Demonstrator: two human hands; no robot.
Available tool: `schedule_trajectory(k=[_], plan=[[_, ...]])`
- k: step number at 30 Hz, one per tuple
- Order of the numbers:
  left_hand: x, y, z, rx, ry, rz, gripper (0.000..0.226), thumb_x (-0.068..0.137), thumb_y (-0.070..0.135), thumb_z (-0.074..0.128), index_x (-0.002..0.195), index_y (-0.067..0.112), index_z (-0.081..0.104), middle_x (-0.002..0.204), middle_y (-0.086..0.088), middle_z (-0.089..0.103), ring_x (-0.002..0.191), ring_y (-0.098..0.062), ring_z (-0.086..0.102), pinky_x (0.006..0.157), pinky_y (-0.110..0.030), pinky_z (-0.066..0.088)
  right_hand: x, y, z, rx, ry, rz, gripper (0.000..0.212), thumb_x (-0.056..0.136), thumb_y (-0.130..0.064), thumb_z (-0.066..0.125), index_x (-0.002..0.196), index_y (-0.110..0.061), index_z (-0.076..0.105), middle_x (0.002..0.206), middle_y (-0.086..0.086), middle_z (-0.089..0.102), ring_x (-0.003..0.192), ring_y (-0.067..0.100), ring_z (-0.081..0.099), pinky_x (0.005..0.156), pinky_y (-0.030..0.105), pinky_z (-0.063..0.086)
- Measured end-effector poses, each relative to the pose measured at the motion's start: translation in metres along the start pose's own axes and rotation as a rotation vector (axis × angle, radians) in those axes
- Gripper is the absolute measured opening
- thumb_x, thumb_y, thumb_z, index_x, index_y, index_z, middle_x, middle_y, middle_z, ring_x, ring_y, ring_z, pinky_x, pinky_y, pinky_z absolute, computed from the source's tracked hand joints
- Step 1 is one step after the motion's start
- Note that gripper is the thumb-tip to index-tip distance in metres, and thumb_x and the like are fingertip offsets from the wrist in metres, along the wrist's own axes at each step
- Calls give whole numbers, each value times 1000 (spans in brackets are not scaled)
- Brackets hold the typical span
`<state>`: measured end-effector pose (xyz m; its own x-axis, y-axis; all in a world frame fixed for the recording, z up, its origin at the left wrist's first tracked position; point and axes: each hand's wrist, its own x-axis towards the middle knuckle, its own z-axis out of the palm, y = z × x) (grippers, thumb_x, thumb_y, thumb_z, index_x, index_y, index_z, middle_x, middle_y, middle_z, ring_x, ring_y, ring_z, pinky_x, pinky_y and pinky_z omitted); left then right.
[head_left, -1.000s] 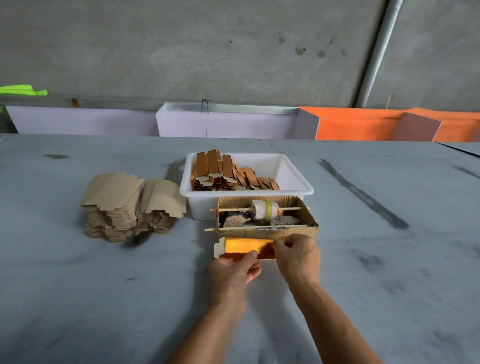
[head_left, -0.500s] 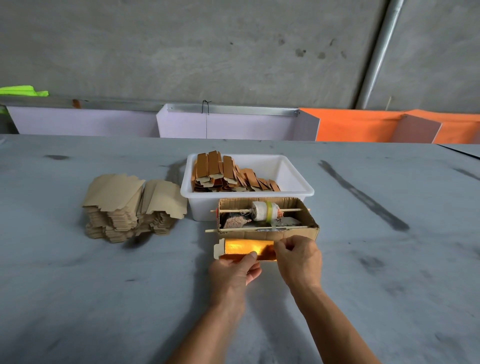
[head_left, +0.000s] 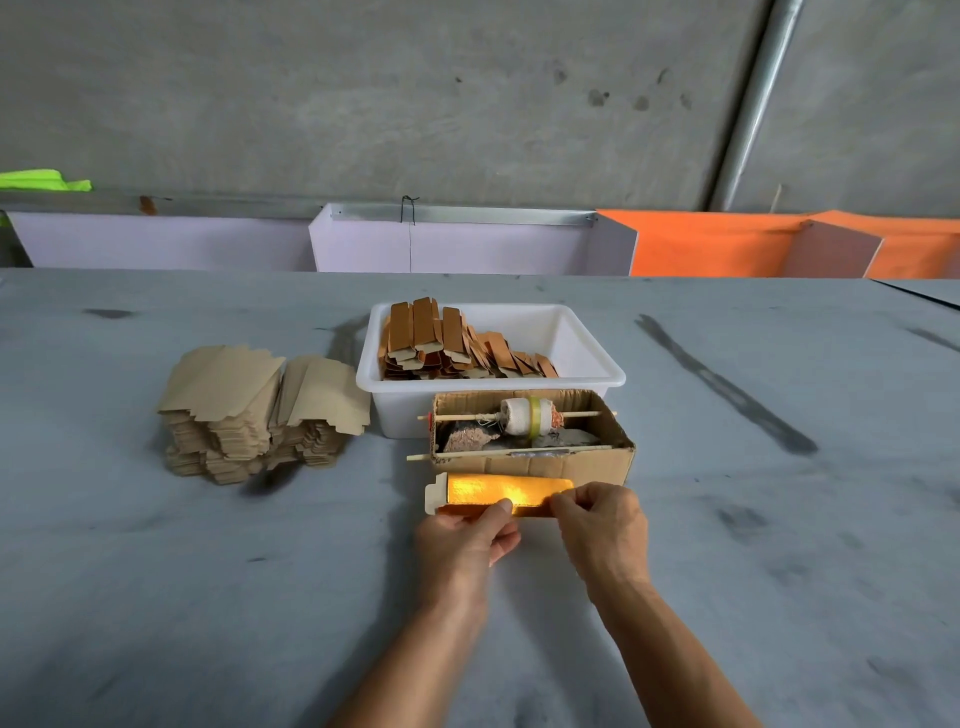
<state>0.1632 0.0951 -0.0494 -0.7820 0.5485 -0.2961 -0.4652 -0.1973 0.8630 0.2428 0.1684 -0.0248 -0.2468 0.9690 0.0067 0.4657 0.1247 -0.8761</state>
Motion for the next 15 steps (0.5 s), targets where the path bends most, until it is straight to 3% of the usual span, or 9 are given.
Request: schedule_trajectory(k=[9, 15], plan=[[-1, 0, 0, 5, -23, 26, 11, 77, -5, 71, 85, -7, 64, 70, -16, 65, 53, -17, 65, 52, -24, 56, -12, 10, -12, 137, -58, -48, 28, 85, -14, 64, 58, -11, 59, 47, -5, 45, 45, 10, 38, 45, 24, 31], [-5, -1, 0, -32, -57, 13, 11, 77, -7, 68, 77, 4, 65, 65, -9, 69, 56, -18, 66, 58, -28, 59, -29, 7, -17, 358, -259, 3, 25, 86, -11, 64, 65, -1, 58, 54, 6, 41, 47, 10, 33, 43, 19, 29]])
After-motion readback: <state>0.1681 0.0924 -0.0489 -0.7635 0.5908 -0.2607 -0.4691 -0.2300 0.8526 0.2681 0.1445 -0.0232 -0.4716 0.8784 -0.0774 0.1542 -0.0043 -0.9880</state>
